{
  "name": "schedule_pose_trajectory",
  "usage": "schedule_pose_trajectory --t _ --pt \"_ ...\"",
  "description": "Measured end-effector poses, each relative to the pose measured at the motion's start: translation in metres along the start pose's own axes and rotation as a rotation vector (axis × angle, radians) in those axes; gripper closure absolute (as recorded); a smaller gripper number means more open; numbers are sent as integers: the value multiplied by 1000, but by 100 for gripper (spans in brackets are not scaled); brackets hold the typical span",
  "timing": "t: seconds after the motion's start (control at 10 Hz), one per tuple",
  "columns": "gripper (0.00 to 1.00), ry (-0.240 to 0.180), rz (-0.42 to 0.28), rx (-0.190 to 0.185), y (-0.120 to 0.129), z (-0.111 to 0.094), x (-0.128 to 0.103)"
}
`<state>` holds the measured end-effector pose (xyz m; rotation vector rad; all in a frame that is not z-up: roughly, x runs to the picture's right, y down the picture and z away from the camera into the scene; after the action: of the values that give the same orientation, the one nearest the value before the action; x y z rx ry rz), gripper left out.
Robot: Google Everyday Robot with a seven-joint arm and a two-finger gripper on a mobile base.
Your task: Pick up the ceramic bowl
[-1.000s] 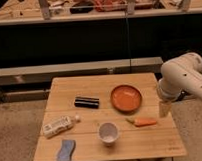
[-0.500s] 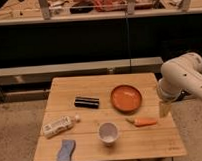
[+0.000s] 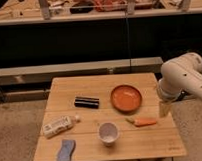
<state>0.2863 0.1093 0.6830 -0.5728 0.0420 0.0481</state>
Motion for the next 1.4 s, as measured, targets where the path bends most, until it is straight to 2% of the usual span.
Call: schedule_pose_trajectory --t 0.4,0.5,0.7,1.0,1.4 --pt "20 1 -3 1 0 0 0" --pt "20 5 -26 7 -2 -1 -1" --pt "20 7 -152 25 -13 -3 -21" --pt "20 14 -170 37 -16 -5 -20" --pt "20 23 -301 48 -20 1 -30"
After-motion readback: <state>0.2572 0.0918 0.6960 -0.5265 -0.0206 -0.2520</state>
